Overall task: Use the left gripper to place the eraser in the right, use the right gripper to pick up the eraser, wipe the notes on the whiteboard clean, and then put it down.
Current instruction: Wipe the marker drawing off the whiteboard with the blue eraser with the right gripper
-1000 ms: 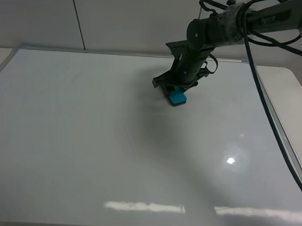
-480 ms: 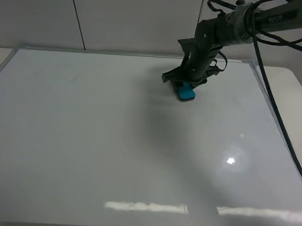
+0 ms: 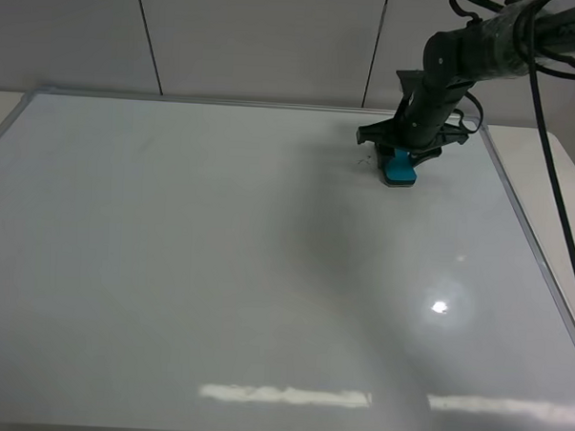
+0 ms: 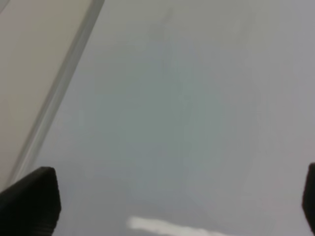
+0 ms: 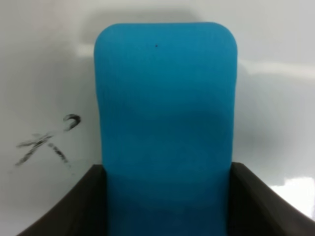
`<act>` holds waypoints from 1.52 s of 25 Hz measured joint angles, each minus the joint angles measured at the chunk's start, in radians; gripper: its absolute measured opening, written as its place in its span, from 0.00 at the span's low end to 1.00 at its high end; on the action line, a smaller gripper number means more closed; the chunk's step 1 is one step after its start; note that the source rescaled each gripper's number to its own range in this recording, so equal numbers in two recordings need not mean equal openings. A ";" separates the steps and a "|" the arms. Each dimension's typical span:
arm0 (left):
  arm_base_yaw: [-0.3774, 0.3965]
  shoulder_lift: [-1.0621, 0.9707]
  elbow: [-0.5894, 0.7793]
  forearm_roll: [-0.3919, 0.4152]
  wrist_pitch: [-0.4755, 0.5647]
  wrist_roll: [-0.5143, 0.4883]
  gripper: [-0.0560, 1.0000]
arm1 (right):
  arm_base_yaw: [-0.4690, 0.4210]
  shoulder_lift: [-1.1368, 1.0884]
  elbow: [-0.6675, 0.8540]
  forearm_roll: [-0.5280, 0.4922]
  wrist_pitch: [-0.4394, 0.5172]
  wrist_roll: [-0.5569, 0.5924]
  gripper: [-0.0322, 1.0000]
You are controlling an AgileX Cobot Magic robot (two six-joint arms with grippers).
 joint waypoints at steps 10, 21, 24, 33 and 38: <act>0.000 0.000 0.000 0.000 0.000 0.000 1.00 | 0.145 0.035 -0.067 0.012 -0.017 0.025 0.06; 0.000 0.000 0.000 0.000 0.000 0.000 1.00 | 0.183 0.084 -0.157 -0.020 0.062 0.037 0.06; 0.000 0.000 0.000 0.000 0.000 0.000 1.00 | 0.137 0.084 -0.160 -0.056 0.094 0.043 0.06; 0.000 0.000 0.000 0.000 0.000 0.000 1.00 | 0.000 0.080 -0.163 -0.133 0.136 0.001 0.06; 0.000 0.000 0.000 0.000 0.000 0.000 1.00 | 0.037 0.079 -0.163 -0.093 0.140 -0.073 0.06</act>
